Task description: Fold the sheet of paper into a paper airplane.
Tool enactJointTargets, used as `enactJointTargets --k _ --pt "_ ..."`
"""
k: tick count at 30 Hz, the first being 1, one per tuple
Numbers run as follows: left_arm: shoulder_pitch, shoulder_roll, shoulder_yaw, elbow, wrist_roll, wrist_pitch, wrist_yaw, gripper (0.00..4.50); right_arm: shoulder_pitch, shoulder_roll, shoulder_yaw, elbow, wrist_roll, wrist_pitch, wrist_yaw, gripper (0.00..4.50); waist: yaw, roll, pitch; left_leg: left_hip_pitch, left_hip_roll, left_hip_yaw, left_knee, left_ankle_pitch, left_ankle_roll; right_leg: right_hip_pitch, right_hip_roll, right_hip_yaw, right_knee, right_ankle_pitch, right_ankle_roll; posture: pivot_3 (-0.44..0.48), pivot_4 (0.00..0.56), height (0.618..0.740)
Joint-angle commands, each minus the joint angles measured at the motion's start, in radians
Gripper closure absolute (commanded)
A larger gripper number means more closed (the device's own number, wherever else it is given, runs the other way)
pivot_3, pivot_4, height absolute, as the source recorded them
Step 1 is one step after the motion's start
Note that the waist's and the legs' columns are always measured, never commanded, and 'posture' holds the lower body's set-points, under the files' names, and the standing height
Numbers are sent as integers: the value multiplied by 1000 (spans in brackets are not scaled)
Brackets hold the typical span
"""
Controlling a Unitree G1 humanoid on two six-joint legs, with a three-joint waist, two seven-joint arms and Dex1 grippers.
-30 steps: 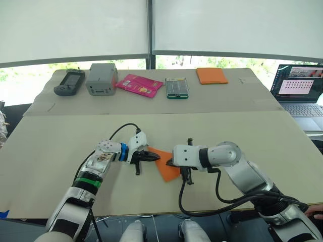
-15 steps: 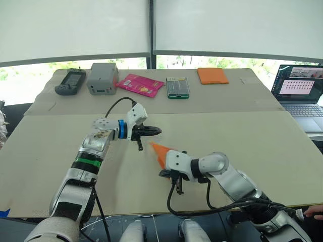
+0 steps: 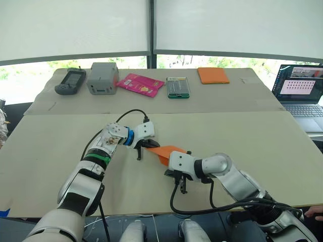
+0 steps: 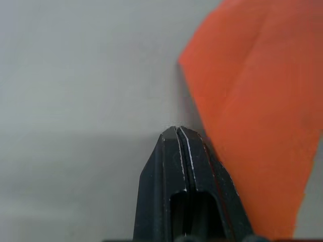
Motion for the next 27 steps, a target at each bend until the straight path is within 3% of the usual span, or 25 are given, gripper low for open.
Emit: enactJointTargets --k 1,9,14,18,21,27 --pt "32 19 16 -72 -30 41 -48 4477 -8 -9 -26 5 3 -45 4 4500 0 0 0 0 0 0 0 0 0 0 0 0 0 0 0 0 150 740" --pt "93 75 48 -171 -40 117 -29 4477 -33 -18 -61 -37 74 -34 71 4500 -4 0 0 1 1 0 1 0 0 0 0 0 1 0 0 0 150 740" --pt "150 139 133 -309 -139 290 -63 4477 -62 -38 -215 -138 254 50 130 4500 -9 0 1 0 1 -1 1 0 0 0 0 0 1 0 0 0 150 740" --pt "161 162 223 -378 -242 424 -50 4477 -110 -20 -298 -86 265 50 51 4500 -4 0 1 1 2 -1 1 0 0 -1 0 0 2 0 0 0 150 740" --pt "163 145 279 -443 -335 494 -55 4477 -106 -26 -272 8 193 -14 -3 4500 1 0 1 1 1 -1 1 0 0 0 0 -1 2 0 0 0 150 740" --pt "191 99 220 -521 -345 520 -47 4477 -35 -6 -182 84 116 -160 -33 4500 1 0 1 -1 -1 1 1 0 0 -1 -3 0 1 2 -2 0 150 740"
